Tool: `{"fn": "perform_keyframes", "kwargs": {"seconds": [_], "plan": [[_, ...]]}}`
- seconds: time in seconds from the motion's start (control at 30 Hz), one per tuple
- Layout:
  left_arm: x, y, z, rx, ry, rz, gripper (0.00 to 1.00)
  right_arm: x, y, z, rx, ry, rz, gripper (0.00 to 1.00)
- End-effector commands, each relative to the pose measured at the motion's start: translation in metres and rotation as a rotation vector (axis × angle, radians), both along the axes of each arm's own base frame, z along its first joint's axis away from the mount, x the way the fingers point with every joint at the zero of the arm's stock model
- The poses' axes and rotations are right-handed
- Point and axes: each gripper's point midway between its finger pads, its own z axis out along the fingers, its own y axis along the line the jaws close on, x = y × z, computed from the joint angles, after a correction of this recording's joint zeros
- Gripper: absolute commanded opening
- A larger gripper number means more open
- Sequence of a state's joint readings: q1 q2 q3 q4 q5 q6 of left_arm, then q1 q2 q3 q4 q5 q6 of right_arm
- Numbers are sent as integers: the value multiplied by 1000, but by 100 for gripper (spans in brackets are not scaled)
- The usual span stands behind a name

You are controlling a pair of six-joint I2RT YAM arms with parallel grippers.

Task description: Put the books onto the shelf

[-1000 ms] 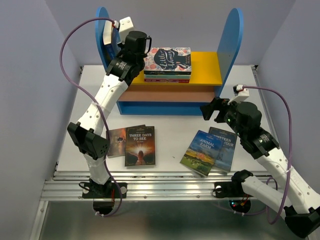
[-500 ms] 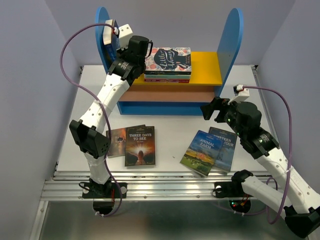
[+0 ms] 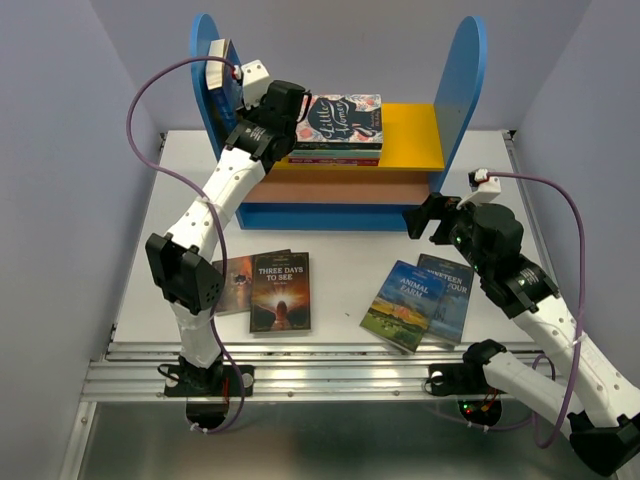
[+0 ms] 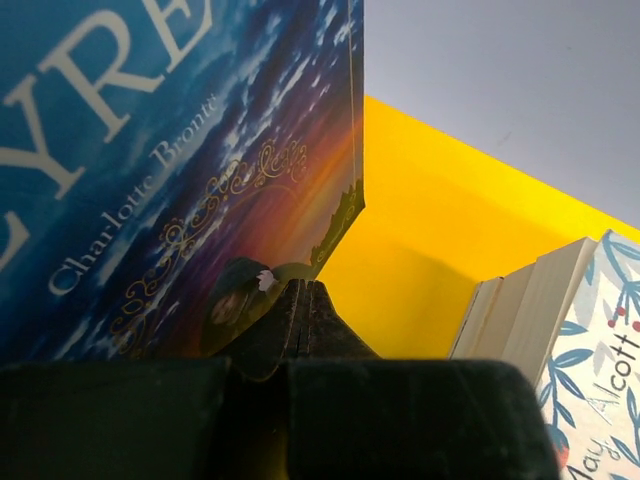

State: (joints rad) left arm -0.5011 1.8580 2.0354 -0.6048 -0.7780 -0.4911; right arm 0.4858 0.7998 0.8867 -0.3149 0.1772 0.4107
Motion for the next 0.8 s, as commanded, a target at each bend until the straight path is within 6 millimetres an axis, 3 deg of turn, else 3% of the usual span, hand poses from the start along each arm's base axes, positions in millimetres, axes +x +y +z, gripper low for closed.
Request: {"fn": "perform_keyframes", "kwargs": {"seconds": [0.0, 0.23, 0.77], "plan": [[-4, 21, -8, 46, 15, 97, 0, 0, -5, 13, -4, -39, -18, 100], [-10, 37, -5, 72, 14, 165, 0, 0, -6, 11, -9, -35, -22, 100], [-10, 46, 14, 109, -34, 114, 0, 2, -5, 10, -11, -30, -23, 100]]}}
